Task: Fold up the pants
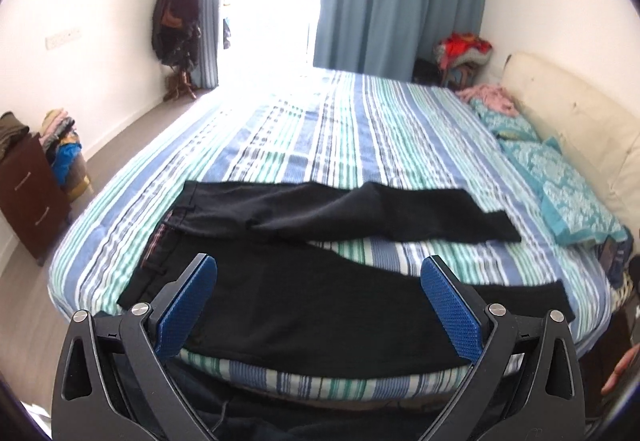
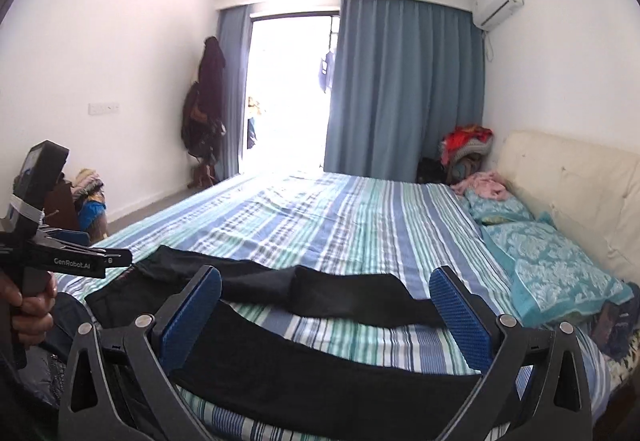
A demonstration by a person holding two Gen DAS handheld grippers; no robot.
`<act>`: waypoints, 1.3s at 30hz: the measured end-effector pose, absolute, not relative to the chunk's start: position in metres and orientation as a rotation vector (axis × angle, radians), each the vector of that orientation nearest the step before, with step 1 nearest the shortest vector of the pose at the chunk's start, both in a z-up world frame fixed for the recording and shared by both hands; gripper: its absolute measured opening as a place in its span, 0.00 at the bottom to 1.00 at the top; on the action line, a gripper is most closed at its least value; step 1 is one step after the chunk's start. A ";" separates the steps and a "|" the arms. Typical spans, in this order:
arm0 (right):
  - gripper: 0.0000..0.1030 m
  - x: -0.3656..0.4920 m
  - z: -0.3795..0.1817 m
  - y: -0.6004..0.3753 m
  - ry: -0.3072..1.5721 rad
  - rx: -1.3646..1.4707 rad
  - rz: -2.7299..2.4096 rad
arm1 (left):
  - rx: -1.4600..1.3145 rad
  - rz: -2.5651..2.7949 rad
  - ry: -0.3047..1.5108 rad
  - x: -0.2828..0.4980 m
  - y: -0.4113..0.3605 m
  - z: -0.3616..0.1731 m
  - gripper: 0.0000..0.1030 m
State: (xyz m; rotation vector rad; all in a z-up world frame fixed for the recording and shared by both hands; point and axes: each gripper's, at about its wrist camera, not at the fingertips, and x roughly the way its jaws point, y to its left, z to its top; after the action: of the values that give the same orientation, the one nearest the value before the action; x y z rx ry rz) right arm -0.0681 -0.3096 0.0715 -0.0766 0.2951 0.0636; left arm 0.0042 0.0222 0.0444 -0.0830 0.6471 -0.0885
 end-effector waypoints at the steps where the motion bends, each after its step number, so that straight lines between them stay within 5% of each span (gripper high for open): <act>1: 1.00 -0.047 0.067 -0.315 0.378 -0.073 0.076 | -0.085 -0.076 0.640 0.010 0.021 0.045 0.99; 3: 1.00 -0.005 0.053 -0.331 0.571 -0.055 0.053 | -0.078 -0.089 0.693 0.027 0.017 0.039 0.99; 10: 1.00 0.114 0.026 -0.467 0.651 0.066 -0.011 | -0.009 -0.078 0.829 0.051 0.005 -0.001 0.99; 16: 0.99 0.267 -0.058 -0.601 0.981 0.191 -0.081 | 0.015 -0.067 0.951 0.067 -0.008 -0.036 0.99; 21: 0.73 0.350 -0.138 -0.666 1.187 0.360 -0.081 | 0.025 -0.025 1.010 0.083 -0.016 -0.052 0.99; 28: 0.60 0.404 -0.204 -0.674 1.332 0.278 -0.065 | 0.094 -0.016 1.091 0.102 -0.038 -0.078 0.99; 29: 0.49 0.407 -0.209 -0.672 1.346 0.275 -0.044 | 0.102 -0.024 1.104 0.103 -0.042 -0.081 0.99; 30: 0.26 0.409 -0.209 -0.670 1.349 0.243 -0.036 | 0.111 -0.032 1.116 0.103 -0.047 -0.084 0.99; 31: 0.17 0.412 -0.207 -0.670 1.347 0.199 -0.035 | 0.121 -0.041 1.123 0.104 -0.052 -0.087 0.99; 39: 0.15 0.439 -0.117 -0.708 1.063 0.026 -0.172 | 0.201 -0.109 1.107 0.103 -0.087 -0.089 0.99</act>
State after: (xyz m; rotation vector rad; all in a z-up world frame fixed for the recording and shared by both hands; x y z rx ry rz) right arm 0.4390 -0.7082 -0.1167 0.0260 1.0633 -0.1721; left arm 0.1034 -0.0869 -0.0887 0.2011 1.1065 -0.1089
